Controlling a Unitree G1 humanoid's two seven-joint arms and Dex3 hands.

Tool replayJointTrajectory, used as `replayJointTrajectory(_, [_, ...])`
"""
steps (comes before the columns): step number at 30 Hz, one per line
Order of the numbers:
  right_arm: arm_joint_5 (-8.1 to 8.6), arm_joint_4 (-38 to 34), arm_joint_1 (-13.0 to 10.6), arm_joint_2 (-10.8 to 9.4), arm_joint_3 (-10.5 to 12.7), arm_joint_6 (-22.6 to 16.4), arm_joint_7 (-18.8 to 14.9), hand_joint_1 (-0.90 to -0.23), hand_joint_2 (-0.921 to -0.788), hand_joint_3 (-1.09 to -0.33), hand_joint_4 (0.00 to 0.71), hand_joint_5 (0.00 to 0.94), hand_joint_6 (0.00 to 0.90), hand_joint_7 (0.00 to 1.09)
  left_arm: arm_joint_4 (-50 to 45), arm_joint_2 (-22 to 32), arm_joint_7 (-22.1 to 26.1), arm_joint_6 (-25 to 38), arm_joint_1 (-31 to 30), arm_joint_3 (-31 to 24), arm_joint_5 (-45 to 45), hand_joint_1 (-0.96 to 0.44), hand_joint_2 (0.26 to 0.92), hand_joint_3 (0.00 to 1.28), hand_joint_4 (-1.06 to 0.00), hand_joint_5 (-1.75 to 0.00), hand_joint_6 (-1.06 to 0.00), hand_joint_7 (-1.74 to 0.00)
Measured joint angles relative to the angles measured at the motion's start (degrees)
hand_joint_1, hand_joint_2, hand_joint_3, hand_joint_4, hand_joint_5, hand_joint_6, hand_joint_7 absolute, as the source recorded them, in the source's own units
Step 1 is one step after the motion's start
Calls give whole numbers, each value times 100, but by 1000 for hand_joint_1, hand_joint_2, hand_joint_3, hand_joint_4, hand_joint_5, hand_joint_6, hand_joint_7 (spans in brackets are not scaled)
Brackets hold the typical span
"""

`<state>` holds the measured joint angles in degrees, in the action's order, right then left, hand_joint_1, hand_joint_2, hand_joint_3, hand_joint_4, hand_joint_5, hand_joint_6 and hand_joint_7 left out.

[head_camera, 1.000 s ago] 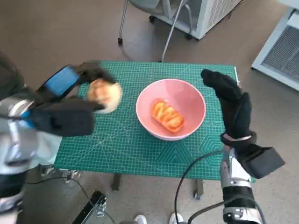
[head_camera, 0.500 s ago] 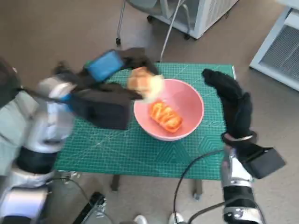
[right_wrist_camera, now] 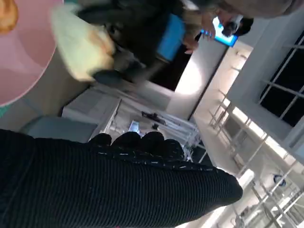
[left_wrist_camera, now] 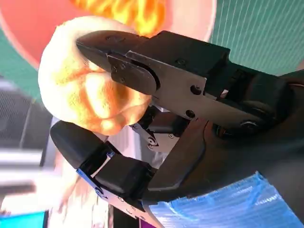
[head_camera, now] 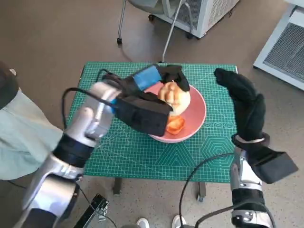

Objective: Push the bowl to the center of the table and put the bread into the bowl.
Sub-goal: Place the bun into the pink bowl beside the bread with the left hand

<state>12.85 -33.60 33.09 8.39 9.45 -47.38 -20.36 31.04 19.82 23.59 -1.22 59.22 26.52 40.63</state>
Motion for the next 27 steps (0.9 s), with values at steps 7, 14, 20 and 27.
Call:
replayJointTrajectory(7, [-6, 22, -11, 9, 11, -13, 45, -586, -921, -703, 435, 7, 127, 752, 100, -255, 800, 1011, 3, 174, 37, -73, 866, 102, -83, -67, -260, -249])
replayJointTrajectory(14, [-86, 20, -8, 25, 17, -58, 112, -584, -921, -707, 434, 6, 130, 743, -217, -310, 1066, 1580, -72, 193, 43, -62, 862, 56, -60, -10, -326, -99])
replayJointTrajectory(20, [-178, 22, 19, 22, -12, -62, 170, -583, -921, -713, 433, 5, 119, 761, -336, -249, 810, 1258, -207, 306, 136, -77, 872, 40, -162, -27, -474, -107])
replayJointTrajectory(27, [-181, 28, 142, 23, -44, -52, 186, -577, -921, -725, 429, 3, 99, 794, -318, -138, 494, 747, -403, 282, 89, -99, 884, 26, -370, -61, -648, -157])
